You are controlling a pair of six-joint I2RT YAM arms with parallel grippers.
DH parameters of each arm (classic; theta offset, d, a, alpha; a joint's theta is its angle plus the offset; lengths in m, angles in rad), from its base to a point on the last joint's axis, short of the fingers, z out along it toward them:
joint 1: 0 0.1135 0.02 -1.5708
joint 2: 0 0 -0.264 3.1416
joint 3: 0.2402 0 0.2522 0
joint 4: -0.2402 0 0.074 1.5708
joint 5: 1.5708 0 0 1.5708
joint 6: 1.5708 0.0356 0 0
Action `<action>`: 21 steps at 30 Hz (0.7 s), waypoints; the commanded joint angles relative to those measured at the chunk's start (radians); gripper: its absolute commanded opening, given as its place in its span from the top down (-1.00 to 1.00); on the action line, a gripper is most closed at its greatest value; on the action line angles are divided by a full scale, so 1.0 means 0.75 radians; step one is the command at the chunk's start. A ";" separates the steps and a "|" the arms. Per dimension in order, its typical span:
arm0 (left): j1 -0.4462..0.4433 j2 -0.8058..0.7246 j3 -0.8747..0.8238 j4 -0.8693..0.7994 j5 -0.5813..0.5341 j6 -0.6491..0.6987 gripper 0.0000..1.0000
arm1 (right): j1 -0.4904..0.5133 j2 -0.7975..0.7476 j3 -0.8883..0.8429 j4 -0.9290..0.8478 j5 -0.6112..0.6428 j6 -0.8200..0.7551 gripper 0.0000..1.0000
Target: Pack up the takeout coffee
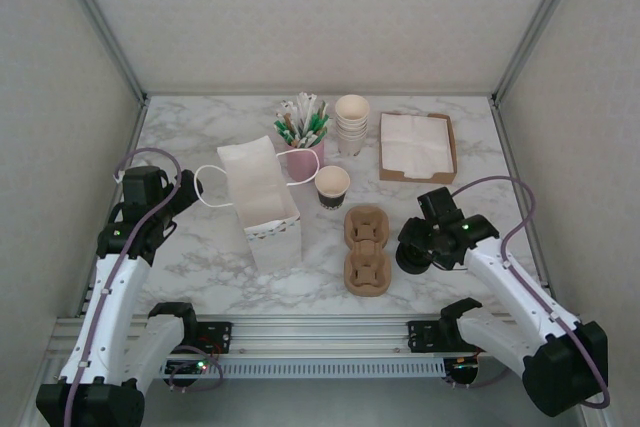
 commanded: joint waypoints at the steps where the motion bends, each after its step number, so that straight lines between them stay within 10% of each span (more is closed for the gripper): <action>1: 0.012 -0.010 -0.015 -0.012 -0.002 0.019 -1.00 | -0.011 0.020 -0.013 -0.007 0.015 -0.005 -0.67; 21: 0.013 -0.003 -0.017 -0.016 -0.012 0.020 -1.00 | -0.011 0.077 -0.051 0.051 0.039 -0.017 -0.67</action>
